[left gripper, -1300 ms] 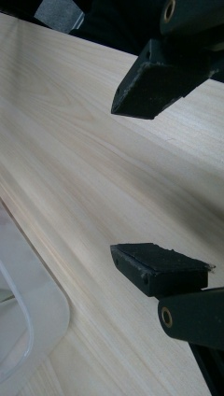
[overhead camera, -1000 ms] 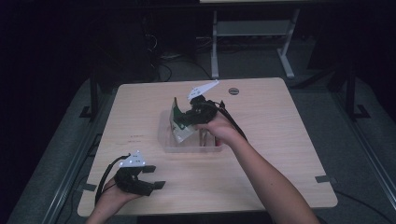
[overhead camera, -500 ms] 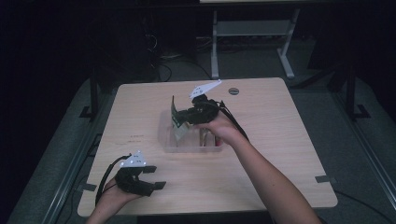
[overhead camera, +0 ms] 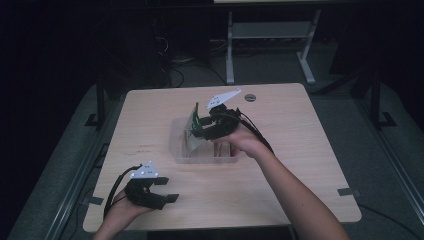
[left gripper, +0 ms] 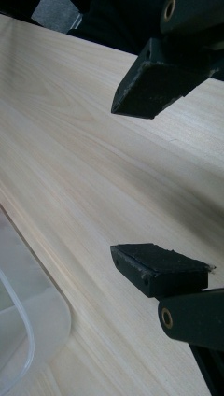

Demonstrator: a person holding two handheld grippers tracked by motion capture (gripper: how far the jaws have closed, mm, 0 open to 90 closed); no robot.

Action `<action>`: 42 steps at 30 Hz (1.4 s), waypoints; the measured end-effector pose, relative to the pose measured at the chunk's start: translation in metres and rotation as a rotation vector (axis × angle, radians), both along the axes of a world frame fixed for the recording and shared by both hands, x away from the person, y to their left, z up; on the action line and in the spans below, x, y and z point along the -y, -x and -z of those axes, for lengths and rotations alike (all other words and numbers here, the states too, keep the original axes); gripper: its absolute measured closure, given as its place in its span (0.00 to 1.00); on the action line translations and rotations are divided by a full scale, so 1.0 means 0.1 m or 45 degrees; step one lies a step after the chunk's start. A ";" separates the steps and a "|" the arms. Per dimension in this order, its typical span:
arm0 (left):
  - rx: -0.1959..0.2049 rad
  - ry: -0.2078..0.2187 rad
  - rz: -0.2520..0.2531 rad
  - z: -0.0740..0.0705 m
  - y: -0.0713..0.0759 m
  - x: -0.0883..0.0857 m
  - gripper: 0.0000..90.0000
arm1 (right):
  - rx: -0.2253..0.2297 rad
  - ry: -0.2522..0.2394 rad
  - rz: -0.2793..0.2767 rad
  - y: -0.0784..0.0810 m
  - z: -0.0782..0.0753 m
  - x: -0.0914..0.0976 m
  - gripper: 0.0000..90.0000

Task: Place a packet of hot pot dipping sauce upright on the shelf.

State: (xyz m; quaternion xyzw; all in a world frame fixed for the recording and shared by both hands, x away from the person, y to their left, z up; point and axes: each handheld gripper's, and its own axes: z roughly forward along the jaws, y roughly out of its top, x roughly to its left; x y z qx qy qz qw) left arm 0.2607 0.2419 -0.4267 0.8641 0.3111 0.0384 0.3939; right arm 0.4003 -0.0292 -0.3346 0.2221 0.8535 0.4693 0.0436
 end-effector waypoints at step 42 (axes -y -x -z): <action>0.001 -0.015 0.021 0.00 -0.03 0.02 0.29 | 0.043 -0.070 0.061 0.25 -0.25 0.46 0.31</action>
